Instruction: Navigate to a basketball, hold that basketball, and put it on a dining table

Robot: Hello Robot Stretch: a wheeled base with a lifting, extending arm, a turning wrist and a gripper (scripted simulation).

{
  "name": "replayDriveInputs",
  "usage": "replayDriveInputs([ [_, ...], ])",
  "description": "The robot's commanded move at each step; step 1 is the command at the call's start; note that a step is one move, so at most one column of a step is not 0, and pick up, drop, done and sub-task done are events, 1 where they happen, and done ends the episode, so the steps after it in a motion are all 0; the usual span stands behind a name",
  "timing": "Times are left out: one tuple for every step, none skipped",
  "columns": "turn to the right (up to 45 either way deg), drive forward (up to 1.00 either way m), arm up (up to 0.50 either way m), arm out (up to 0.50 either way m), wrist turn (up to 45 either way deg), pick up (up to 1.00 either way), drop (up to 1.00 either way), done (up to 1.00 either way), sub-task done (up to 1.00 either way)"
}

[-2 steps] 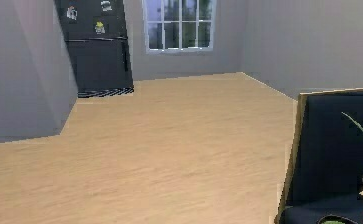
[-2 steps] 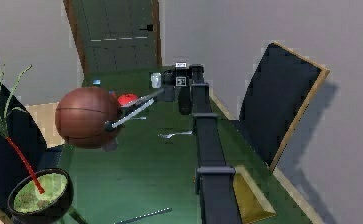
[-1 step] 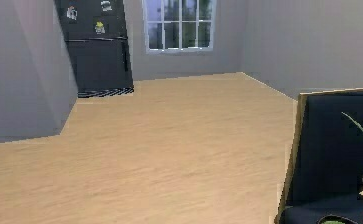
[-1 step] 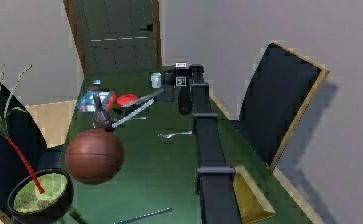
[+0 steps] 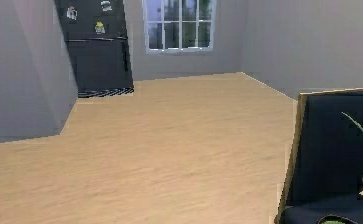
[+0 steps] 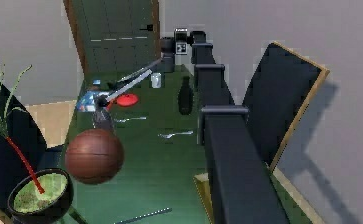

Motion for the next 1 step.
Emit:
replayDriveInputs([
  [0.0,0.00,0.00,-0.08,0.0,0.00,0.00,0.00,0.00],
])
